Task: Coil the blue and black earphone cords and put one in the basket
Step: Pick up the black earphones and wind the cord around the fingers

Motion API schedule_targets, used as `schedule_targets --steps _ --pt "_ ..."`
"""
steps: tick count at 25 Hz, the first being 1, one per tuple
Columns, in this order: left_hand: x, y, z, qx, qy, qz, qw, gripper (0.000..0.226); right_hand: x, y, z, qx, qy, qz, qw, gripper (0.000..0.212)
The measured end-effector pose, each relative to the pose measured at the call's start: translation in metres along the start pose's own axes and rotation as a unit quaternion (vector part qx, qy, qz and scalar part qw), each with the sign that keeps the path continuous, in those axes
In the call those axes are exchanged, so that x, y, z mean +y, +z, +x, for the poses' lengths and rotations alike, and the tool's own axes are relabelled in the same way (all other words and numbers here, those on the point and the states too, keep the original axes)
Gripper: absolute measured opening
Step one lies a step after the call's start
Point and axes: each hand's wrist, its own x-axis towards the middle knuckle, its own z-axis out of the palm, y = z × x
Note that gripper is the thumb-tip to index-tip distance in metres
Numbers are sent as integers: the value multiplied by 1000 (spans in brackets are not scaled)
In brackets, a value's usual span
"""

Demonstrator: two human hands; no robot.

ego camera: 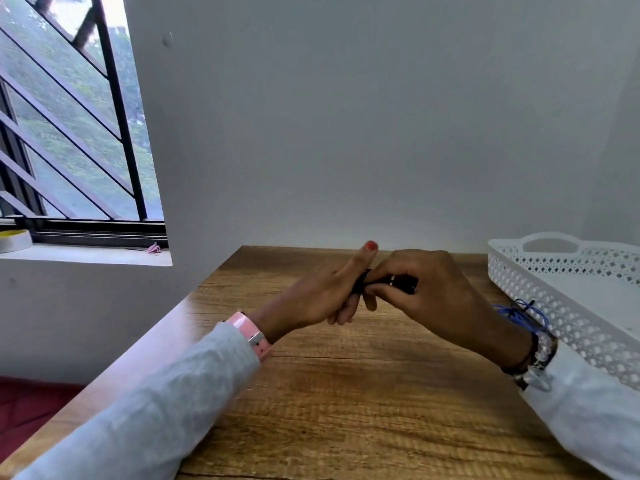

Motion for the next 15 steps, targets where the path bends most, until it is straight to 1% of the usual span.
schedule_targets --steps 1,3,5,7,9,11,15 --pt "0 -2 1 -20 -2 -36 999 70 -1 -1 -1 19 16 27 999 7" --pt "3 -5 1 -57 -6 -115 992 63 -2 1 -2 41 60 121 990 10" --pt "5 -8 1 -99 -17 -183 978 60 -2 3 -1 38 100 211 972 18" --pt "2 -11 1 -158 -34 -234 959 60 -2 2 0 6 134 276 952 25" --pt "-2 -12 1 -208 -33 -285 935 59 -1 0 2 -46 149 325 933 31" --pt "-5 -13 2 -220 -29 -319 922 51 1 0 2 -80 147 327 930 31" --pt "-5 -9 3 -165 -68 -366 913 34 8 -2 4 -57 157 293 941 28"
